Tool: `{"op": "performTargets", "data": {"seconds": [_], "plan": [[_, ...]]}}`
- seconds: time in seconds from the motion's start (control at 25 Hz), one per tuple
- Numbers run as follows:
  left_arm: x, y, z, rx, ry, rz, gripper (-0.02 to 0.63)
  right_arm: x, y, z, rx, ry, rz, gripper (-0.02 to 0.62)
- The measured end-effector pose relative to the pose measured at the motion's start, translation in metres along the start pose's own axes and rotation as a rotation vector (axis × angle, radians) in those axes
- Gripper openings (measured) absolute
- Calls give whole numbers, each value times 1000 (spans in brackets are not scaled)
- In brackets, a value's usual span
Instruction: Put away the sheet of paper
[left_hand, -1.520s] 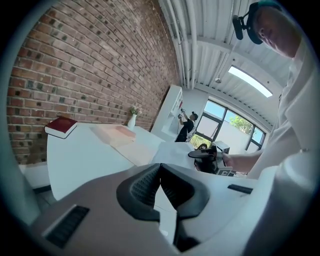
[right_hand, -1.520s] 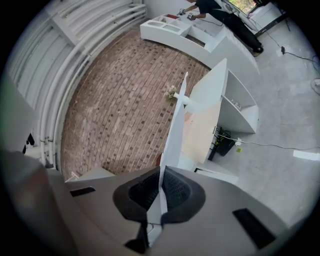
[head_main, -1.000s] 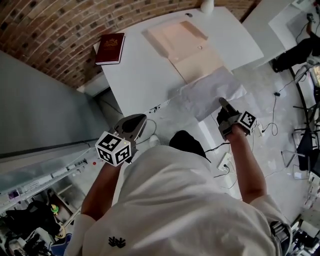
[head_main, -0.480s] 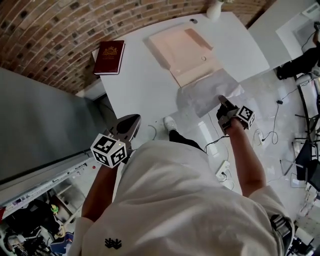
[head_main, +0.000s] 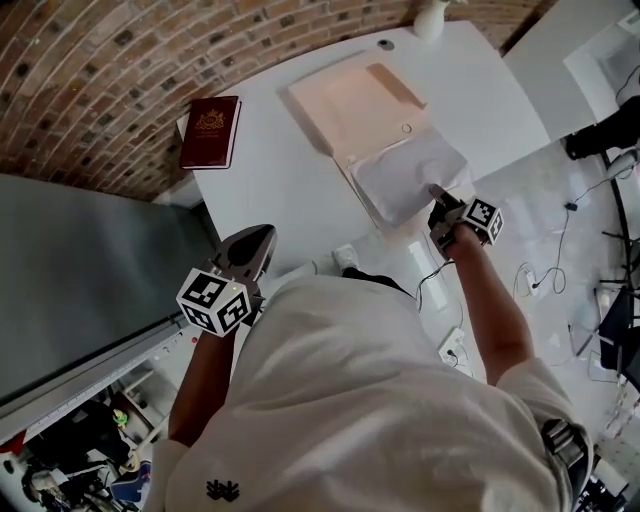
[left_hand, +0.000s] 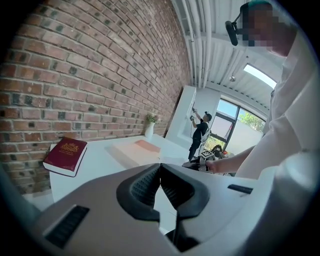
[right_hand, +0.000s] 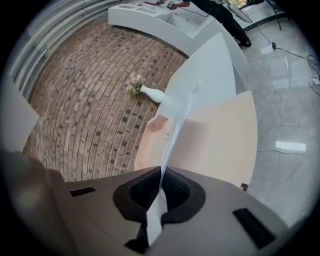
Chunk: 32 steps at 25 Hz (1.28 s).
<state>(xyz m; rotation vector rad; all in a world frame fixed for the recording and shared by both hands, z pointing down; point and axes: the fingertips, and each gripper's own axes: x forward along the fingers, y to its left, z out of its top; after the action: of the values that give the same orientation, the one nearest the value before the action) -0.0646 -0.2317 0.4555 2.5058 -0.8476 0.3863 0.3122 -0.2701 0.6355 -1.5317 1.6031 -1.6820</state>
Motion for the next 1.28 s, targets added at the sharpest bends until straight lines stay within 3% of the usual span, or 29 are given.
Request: {"op": "performTargets", "data": {"seconds": [0.56, 1.28], "plan": [[22, 9, 10, -40, 17, 88, 25, 72, 4, 26, 6, 71, -21, 29], [19, 26, 9, -89, 25, 204, 25, 165, 31, 41, 32, 78, -9, 29]]}}
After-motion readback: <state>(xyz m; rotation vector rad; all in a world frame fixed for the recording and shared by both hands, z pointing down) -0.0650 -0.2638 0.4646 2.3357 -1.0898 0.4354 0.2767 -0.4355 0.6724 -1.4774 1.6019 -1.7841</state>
